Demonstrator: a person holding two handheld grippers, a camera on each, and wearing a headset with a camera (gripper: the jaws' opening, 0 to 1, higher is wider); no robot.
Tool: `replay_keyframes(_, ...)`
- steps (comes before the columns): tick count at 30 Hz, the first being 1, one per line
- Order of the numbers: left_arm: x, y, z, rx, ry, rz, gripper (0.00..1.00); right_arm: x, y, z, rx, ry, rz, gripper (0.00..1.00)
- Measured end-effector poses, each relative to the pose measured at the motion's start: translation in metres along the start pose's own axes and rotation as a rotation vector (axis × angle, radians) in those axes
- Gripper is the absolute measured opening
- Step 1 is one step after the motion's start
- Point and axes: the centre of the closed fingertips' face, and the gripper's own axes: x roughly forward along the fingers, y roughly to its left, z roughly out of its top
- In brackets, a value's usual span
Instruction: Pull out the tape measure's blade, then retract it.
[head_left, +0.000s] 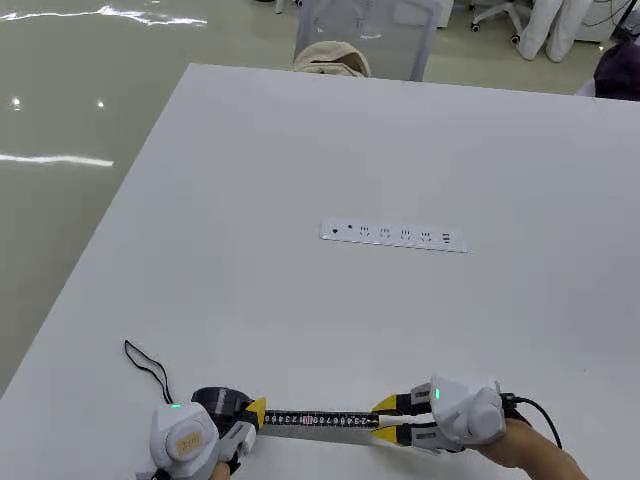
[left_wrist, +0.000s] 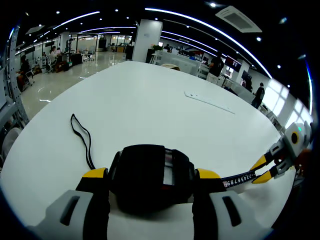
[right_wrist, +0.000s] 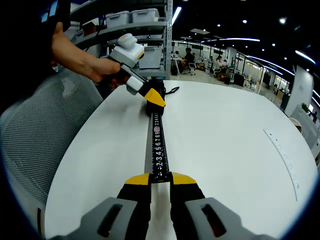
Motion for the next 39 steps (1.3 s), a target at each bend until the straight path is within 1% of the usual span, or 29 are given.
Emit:
replay_keyframes(12,0.000,0.000,0.000,-0.003,0.000,-0.003,0.64,0.004,0.000,0.005,0.000,-0.007,0.002,0.12)
replay_keyframes(20,0.001,0.000,0.000,-0.007,0.002,-0.007,0.64,0.007,-0.002,0.006,-0.005,-0.010,0.006,0.12)
replay_keyframes(24,0.000,0.000,0.000,-0.008,0.002,-0.009,0.64,0.008,-0.002,0.009,-0.006,-0.015,0.008,0.12)
replay_keyframes(39,0.000,0.001,0.001,-0.020,0.004,-0.017,0.64,0.013,-0.002,0.014,-0.011,-0.022,0.015,0.12)
